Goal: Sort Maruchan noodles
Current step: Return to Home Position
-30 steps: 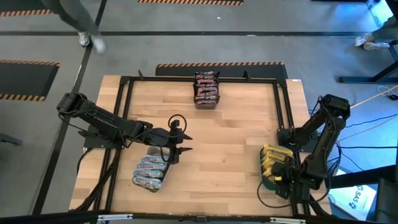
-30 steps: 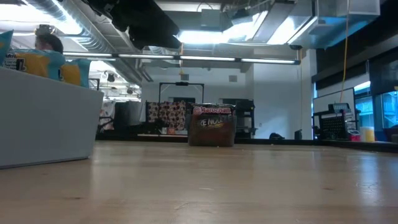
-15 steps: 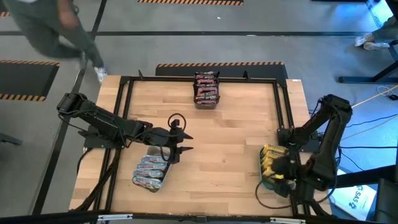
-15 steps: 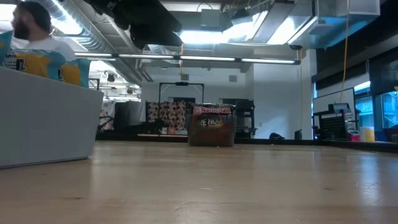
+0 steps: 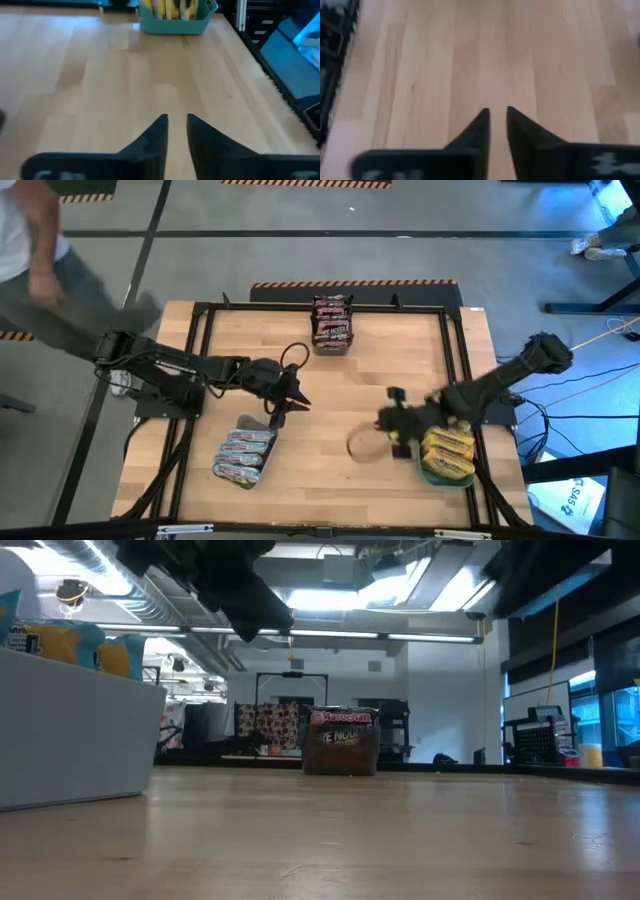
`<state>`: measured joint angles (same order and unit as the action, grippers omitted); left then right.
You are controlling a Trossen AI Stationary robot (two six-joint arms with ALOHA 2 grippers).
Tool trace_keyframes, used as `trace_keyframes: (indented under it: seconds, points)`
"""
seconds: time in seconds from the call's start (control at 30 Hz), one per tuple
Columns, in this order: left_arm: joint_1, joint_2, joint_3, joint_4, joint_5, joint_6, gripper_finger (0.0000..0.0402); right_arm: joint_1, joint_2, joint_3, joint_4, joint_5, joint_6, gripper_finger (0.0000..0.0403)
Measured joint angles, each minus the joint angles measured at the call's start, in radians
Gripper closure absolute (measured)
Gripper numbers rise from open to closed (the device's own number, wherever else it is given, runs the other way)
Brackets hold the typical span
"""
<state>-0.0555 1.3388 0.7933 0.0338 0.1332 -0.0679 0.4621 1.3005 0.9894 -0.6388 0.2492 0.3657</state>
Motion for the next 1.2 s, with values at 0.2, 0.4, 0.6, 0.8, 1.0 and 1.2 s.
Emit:
trace_keyframes:
  seconds: [0.2, 0.4, 0.6, 0.8, 1.0, 1.2]
  points:
    - [0.045, -0.017, -0.054, 0.035, -0.005, 0.076, 0.0387, -0.274, -0.143, -0.234, 0.335, -0.263, -0.149, 0.0388]
    - [0.058, -0.128, -0.214, 0.220, -0.014, 0.085, 0.0394, -0.443, -0.284, -0.398, 0.556, -0.430, -0.165, 0.0373]
    - [0.058, -0.273, -0.401, 0.482, -0.071, 0.086, 0.0390, -0.518, -0.398, -0.489, 0.701, -0.434, -0.175, 0.0373]
    - [0.058, -0.429, -0.503, 0.495, -0.131, 0.067, 0.0400, -0.530, -0.471, -0.547, 0.808, -0.425, -0.193, 0.0372]
    - [0.058, -0.579, -0.586, 0.496, -0.157, 0.070, 0.0393, -0.530, -0.511, -0.578, 0.831, -0.392, -0.215, 0.0372]
    - [0.058, -0.713, -0.664, 0.498, -0.177, 0.037, 0.0392, -0.530, -0.550, -0.656, 0.918, -0.381, -0.205, 0.0372]
